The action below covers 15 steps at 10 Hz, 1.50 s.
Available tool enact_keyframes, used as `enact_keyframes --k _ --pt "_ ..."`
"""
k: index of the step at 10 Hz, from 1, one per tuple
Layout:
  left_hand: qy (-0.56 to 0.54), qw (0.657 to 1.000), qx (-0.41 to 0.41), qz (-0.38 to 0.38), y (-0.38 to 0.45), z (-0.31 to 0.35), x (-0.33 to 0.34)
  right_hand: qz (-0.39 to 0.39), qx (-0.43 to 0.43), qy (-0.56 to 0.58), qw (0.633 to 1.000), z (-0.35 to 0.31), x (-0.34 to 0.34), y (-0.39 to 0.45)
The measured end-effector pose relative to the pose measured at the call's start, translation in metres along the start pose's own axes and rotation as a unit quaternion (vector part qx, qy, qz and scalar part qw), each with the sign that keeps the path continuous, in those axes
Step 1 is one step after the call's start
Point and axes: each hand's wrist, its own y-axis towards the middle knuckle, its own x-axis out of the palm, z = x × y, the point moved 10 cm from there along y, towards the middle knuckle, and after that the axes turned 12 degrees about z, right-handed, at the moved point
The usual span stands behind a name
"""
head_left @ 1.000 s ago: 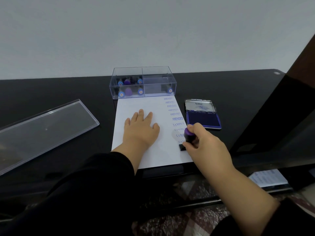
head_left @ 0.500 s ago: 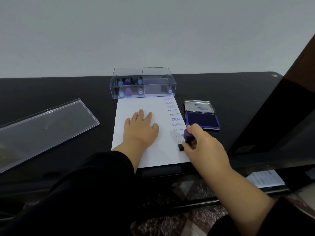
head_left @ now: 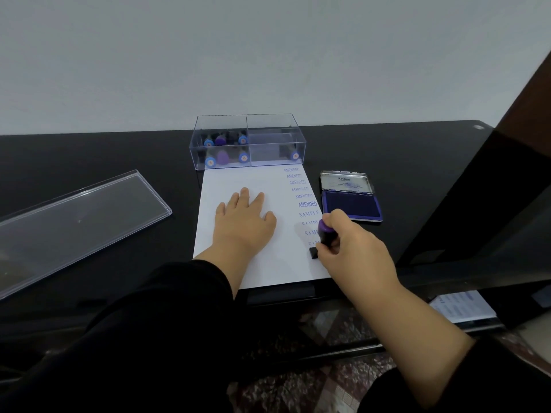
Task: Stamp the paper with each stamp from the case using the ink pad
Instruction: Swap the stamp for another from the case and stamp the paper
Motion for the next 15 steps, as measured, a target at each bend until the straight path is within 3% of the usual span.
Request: enact_keyframes --k 5,7,10,15 --pt "0.005 1.0 -0.005 -0.003 0.0 0.0 0.0 0.007 0.019 0.047 0.999 0.006 -0.005 -0.003" --pt "0.004 1.0 -0.006 0.002 0.001 -0.001 0.0 0.094 0.128 0.217 0.963 0.035 -0.032 0.014" --pt "0.009 1.0 -0.006 0.007 0.001 -0.001 0.0 0.119 0.153 0.321 0.927 0.05 -0.033 0.023" --pt "0.013 1.0 -0.009 0.006 0.0 -0.001 0.001 0.097 0.146 0.342 0.923 0.04 -0.018 0.027"
